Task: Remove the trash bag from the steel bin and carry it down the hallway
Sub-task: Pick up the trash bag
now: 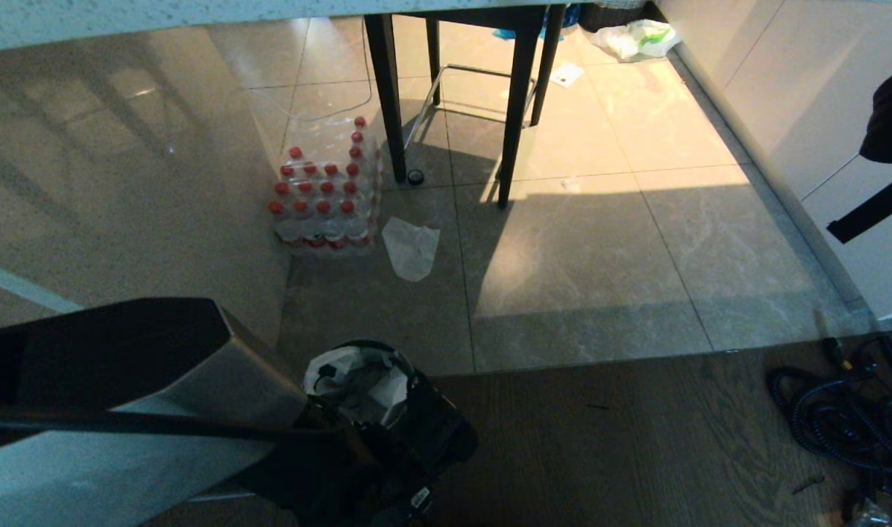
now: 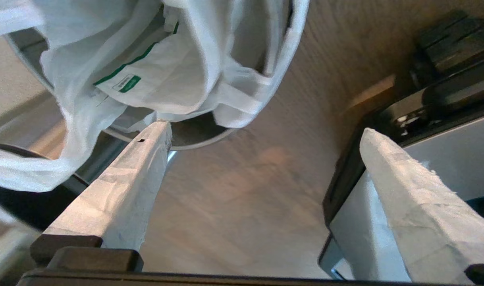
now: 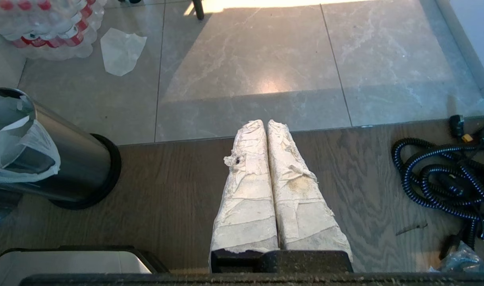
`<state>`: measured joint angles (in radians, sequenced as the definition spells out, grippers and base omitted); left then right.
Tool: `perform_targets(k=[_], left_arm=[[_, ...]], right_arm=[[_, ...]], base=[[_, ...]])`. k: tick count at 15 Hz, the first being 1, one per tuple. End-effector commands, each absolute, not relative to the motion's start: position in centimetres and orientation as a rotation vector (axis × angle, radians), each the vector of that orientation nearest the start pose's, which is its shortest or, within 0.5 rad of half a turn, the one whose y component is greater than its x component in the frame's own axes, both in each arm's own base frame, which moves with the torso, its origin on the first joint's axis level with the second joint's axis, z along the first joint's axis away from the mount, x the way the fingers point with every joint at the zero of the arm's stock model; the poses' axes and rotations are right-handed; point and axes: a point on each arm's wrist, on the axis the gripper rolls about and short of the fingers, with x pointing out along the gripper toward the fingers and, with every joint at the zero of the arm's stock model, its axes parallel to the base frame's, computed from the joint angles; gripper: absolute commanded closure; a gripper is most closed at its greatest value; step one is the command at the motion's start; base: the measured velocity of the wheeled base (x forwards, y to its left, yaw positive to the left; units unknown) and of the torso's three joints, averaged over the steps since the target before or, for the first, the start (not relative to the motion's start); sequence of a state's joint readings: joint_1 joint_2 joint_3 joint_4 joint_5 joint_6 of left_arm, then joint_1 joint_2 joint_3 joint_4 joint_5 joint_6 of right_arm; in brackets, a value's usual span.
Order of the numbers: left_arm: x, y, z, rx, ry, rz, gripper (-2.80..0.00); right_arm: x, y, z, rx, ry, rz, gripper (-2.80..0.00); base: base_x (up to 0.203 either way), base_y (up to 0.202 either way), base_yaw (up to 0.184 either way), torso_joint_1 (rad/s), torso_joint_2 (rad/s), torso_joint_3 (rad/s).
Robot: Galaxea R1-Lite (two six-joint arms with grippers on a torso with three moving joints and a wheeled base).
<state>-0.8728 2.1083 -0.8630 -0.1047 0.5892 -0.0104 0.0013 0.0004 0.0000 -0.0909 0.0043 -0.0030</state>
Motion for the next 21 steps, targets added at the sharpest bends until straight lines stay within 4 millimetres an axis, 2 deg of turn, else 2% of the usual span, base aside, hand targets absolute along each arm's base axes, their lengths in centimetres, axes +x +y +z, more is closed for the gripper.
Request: perform_targets(k=[1,4,8,9,11,12,16,19,21], left_arm=[[20.8,-24.9,0.8,0.842,0.844,-0.216,-2.8],[20.8,-26.2,-0.9,0.916,0.806,-0.145,-2.8],[20.9,-26.8,-1.6,0.951,0.785,-0.119,-2.8],[20.9,-27.1,-2.7,0.98,0.782,-0.099,-2.8],[21.7,-28.2,-3.7,1.001,0.746,-0.043,-2.8],[22.3,-28.5,-3.6,0.98,0.736,-0.03,-2.8],[24.4,-28.0,-3.5,0.94,0.741,0.023,-2.8],[26.2,-26.5,-3.2,0.904,0.762,0.078,-2.8],[26.2,-26.5,-3.4,0.922,0.771,0.071,-2.8]], right_arm=[[-2.0,0.0,7.5,-0.004,-0.055,0.006,0.0],[-2.0,0.0,7.5,-0.003,-0.055,0.006,0.0],[-2.0,0.0,7.5,-0.003,-0.055,0.006,0.0],[-2.0,0.0,7.5,-0.005,-0.055,0.006,0.0],[-2.0,0.0,7.5,-0.004,-0.055,0.006,0.0],[-2.0,0.0,7.5,-0.004,-0.055,0.006,0.0],[-2.0,0.0,7.5,-0.003,-0.057,0.006,0.0],[-2.0,0.0,7.5,-0.003,-0.055,0.006,0.0],[-2.0,0.0,7.5,-0.003,-0.055,0.006,0.0]], base=[[0.0,0.0,0.0,0.0,0.0,0.0],[0.0,0.0,0.0,0.0,0.0,0.0],[0.0,0.0,0.0,0.0,0.0,0.0],[0.0,0.0,0.0,0.0,0.0,0.0],[0.0,0.0,0.0,0.0,0.0,0.0],[0.0,0.0,0.0,0.0,0.0,0.0],[0.0,0.0,0.0,0.0,0.0,0.0],[0.0,0.0,0.0,0.0,0.0,0.0],[0.0,0.0,0.0,0.0,0.0,0.0]])
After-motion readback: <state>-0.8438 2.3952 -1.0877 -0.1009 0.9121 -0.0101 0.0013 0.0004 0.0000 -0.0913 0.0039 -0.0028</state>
